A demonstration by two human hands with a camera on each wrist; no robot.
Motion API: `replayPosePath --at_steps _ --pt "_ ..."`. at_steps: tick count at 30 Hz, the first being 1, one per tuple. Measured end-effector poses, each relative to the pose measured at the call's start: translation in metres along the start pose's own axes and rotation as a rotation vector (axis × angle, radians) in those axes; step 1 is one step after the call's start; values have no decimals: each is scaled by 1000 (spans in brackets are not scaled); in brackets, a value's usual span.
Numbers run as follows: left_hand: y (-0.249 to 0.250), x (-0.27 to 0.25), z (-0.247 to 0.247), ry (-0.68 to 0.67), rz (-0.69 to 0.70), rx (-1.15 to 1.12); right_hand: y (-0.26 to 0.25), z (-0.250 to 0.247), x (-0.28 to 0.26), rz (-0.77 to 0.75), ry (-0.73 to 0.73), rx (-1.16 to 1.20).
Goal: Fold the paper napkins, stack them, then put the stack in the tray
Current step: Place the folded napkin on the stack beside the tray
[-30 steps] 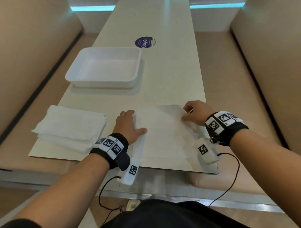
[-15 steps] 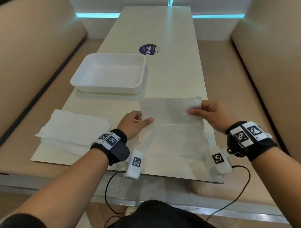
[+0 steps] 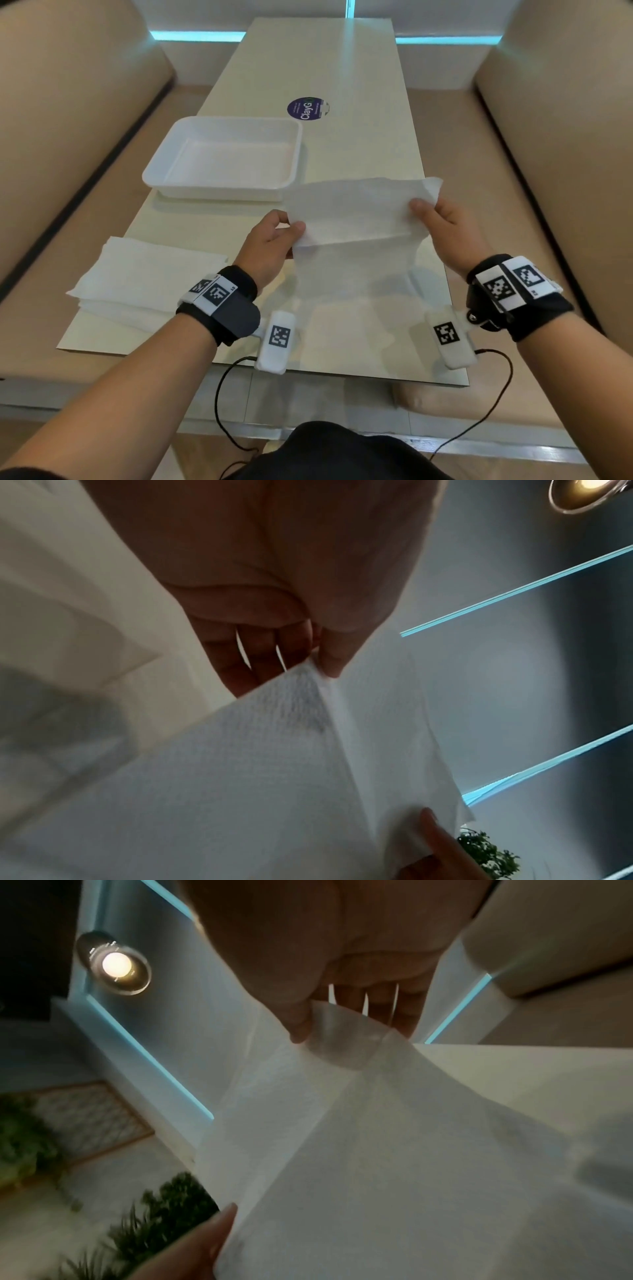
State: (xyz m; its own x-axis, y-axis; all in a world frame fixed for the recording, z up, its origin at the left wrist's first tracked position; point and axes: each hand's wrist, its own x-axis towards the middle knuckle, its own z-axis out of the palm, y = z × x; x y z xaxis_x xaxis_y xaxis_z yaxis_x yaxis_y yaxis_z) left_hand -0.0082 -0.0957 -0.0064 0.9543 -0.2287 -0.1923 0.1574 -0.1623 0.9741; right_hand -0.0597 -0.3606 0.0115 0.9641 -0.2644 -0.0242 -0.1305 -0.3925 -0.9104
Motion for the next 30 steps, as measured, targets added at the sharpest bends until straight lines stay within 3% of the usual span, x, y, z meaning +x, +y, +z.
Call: replayPosePath --at_steps 4,8,10,14,18,23,30 --pt "6 -5 -5 55 10 -30 -4 1 -6 152 -123 164" --pt "-4 -6 -12 152 -45 22 7 1 -14 200 -170 -1" --pt "-7 -9 -16 127 -86 19 9 0 -19 194 -180 -32" --pt "0 -23 -21 -67 -36 7 2 -1 -27 116 -257 -20" --pt "6 -31 -29 -198 49 211 -5 -7 -33 70 -315 -101" --pt "8 -31 -31 -171 135 435 -2 -6 -36 55 -319 -123" --pt "11 -37 -34 -90 147 429 -1 -9 -40 30 -317 -150"
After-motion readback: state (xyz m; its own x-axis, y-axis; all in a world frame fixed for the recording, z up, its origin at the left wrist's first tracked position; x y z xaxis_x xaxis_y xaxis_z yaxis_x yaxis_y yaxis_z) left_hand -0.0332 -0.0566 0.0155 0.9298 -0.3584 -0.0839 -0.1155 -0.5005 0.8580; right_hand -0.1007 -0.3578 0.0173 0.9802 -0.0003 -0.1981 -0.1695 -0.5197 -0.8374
